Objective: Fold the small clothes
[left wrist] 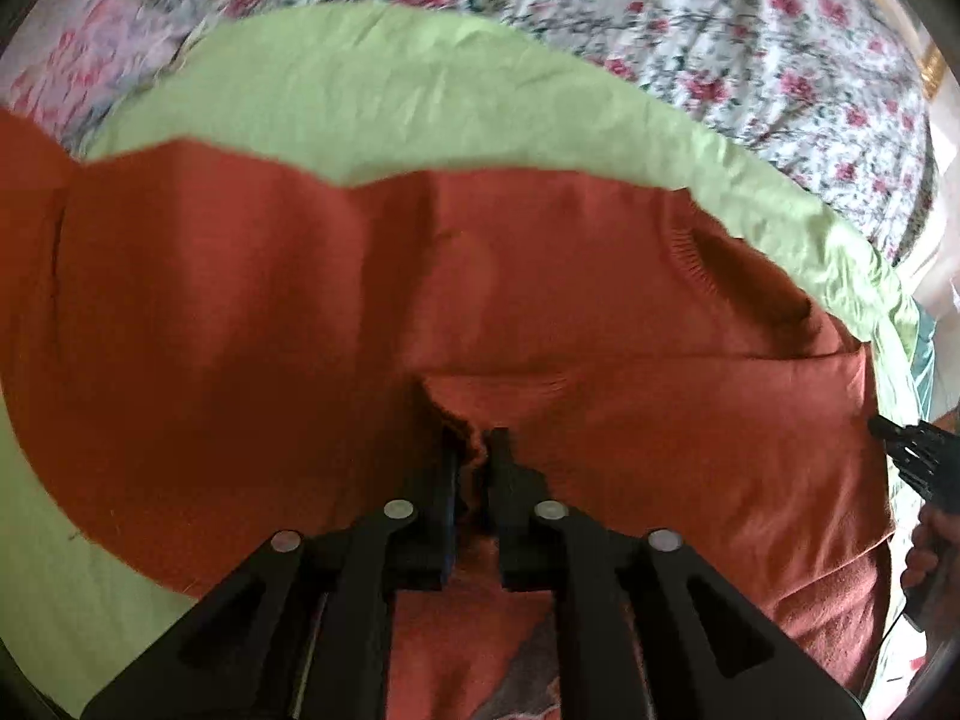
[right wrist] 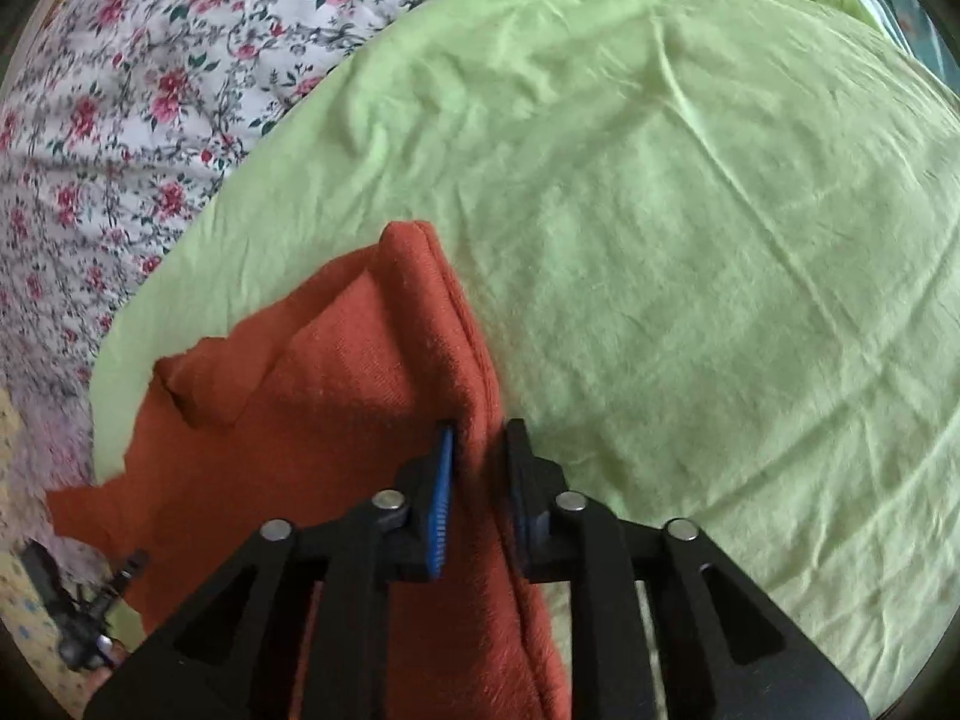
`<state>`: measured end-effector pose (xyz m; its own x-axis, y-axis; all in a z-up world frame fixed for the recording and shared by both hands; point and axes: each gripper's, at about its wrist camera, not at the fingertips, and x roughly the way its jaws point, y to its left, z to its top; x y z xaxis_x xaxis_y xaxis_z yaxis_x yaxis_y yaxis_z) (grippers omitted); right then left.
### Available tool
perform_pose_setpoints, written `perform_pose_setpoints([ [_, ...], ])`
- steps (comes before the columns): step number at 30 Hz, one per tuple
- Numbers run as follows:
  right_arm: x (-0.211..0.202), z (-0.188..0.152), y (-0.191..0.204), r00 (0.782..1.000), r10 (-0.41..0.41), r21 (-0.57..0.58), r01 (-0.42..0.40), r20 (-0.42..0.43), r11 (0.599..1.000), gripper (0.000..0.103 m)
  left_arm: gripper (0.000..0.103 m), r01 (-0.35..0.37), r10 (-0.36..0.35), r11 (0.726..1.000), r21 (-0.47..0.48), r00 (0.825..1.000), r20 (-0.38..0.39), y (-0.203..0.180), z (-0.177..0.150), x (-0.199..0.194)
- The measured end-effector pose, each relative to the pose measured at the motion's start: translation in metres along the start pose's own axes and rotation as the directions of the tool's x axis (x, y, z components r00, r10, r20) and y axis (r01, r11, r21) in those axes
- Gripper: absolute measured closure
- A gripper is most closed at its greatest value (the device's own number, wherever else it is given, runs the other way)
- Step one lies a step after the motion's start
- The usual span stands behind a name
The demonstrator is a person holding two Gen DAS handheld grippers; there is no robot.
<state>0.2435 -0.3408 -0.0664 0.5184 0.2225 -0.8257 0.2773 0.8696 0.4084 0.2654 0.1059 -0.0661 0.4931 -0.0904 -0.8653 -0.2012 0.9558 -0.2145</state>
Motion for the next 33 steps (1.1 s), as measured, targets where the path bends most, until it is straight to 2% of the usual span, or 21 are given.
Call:
perform_pose_setpoints([
  [3,-0.017,-0.007,0.002,0.999,0.005,-0.001,-0.005,0.032,1.000,0.079,0.087,-0.005,0.005,1.000,-0.030,1.000,0.010,0.012,-0.002,-0.011],
  [7,-0.037,-0.026,0.012,0.997,0.061,-0.014,-0.060,0.053,0.998,0.079,0.087,-0.016,0.019,0.997,-0.074,0.999,0.038,0.034,-0.011,-0.034],
  [13,-0.039,-0.070,0.045,0.987,0.161,-0.078,-0.163,-0.022,0.984,0.078,0.087,-0.072,0.086,0.980,-0.188,0.994,0.066,0.088,-0.023,-0.060],
  [16,-0.036,-0.092,0.059,0.977,0.196,-0.107,-0.204,-0.078,0.973,0.070,0.084,-0.106,0.131,0.955,-0.276,0.988,0.076,0.125,-0.022,-0.068],
  [18,-0.033,-0.103,0.069,0.974,0.203,-0.126,-0.215,-0.102,0.968,0.064,0.075,-0.114,0.150,0.936,-0.333,0.985,0.082,0.147,-0.021,-0.071],
  [21,-0.033,-0.118,0.080,0.968,0.216,-0.146,-0.234,-0.128,0.961,0.063,0.066,-0.126,0.181,0.897,-0.424,0.979,0.091,0.185,-0.012,-0.075],
  [23,-0.033,-0.122,0.084,0.963,0.227,-0.154,-0.249,-0.146,0.956,0.063,0.064,-0.128,0.198,0.869,-0.478,0.975,0.099,0.210,-0.004,-0.076],
  [25,-0.033,-0.123,0.089,0.961,0.230,-0.164,-0.254,-0.155,0.953,0.063,0.063,-0.135,0.219,0.848,-0.512,0.970,0.106,0.232,0.007,-0.078],
  [27,-0.034,-0.126,0.096,0.960,0.229,-0.182,-0.257,-0.161,0.949,0.063,0.054,-0.175,0.268,0.834,-0.524,0.957,0.108,0.250,0.027,-0.077],
  [33,-0.035,-0.133,0.103,0.958,0.219,-0.201,-0.255,-0.187,0.946,0.063,0.047,-0.224,0.324,0.809,-0.544,0.941,0.094,0.294,0.072,-0.063],
])
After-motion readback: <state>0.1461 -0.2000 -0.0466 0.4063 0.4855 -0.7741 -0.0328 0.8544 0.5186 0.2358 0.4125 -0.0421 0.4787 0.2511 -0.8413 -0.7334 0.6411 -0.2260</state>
